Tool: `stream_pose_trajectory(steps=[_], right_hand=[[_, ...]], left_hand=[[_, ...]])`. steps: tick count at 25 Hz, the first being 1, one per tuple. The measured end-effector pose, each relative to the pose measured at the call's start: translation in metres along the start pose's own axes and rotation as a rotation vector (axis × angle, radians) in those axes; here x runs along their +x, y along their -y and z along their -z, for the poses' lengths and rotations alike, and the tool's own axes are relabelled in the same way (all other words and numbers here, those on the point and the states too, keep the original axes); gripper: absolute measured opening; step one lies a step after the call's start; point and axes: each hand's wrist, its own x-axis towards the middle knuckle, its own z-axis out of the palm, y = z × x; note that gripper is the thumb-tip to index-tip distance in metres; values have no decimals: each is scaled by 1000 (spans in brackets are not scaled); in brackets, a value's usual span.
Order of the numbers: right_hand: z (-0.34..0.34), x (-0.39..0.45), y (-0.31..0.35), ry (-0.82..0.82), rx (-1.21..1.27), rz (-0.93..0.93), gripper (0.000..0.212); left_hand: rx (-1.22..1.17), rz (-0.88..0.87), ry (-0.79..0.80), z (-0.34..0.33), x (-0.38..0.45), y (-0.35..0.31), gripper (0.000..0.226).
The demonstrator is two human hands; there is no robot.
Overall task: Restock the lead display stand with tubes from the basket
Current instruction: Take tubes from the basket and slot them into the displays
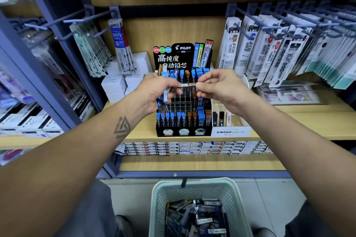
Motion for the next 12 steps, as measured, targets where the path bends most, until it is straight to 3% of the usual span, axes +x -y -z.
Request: stream_pose_trajectory(steps=[4, 12], right_hand=[[3, 3, 0, -74, 121, -13, 15], [1, 12, -5, -210, -469, 238, 12]], left_hand=[[33, 24, 2, 2, -4, 1, 23], [142, 95, -12, 8, -7, 3, 13]])
